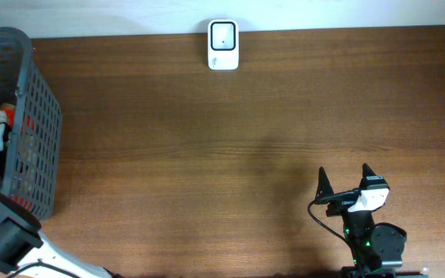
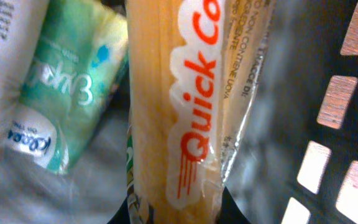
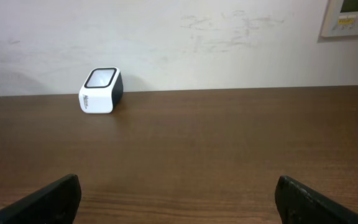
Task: Scan the item barcode
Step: 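Lift the orange-ended pasta package and carry it toward the scanner, then lower the pasta package onto the table and release it, then return the left gripper to the basket and grasp the white tube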
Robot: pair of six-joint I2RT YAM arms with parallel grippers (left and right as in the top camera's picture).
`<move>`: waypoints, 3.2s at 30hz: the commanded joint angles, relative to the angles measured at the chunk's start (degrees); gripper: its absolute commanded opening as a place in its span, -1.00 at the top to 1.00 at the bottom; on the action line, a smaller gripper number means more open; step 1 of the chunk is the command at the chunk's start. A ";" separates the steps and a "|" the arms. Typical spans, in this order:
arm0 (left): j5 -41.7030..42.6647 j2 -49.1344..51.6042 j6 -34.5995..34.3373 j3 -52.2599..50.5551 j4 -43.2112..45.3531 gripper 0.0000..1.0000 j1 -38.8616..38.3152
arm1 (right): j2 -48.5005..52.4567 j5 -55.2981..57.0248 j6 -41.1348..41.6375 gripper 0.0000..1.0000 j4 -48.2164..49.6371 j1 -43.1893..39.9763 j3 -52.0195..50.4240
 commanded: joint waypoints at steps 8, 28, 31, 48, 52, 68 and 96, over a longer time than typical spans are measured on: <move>10.71 1.22 -9.44 41.83 -17.46 1.00 -0.52 | -0.39 -0.31 -0.28 -0.97 -0.17 -0.50 -0.31; 13.79 -2.49 -6.62 63.56 -29.27 1.00 -46.64 | -0.39 -0.31 -0.28 -0.97 -0.17 -0.50 -0.31; 12.04 0.96 3.37 60.41 -33.29 1.00 -53.48 | -0.39 -0.31 -0.28 -0.97 -0.17 -0.50 -0.31; 9.18 20.68 25.07 39.41 -32.44 1.00 -73.92 | -0.39 -0.31 -0.28 -0.97 -0.17 -0.50 -0.31; 10.29 20.87 25.05 36.72 -29.35 1.00 -75.12 | -0.39 -0.31 -0.28 -0.98 -0.17 -0.50 -0.31; 19.26 22.01 24.81 31.91 -24.37 0.23 -81.22 | -0.39 -0.31 -0.28 -0.97 -0.17 -0.50 -0.31; -17.62 6.23 -40.19 83.62 -32.09 -0.98 -27.21 | -0.39 -0.31 -0.28 -0.97 -0.17 -0.50 -0.31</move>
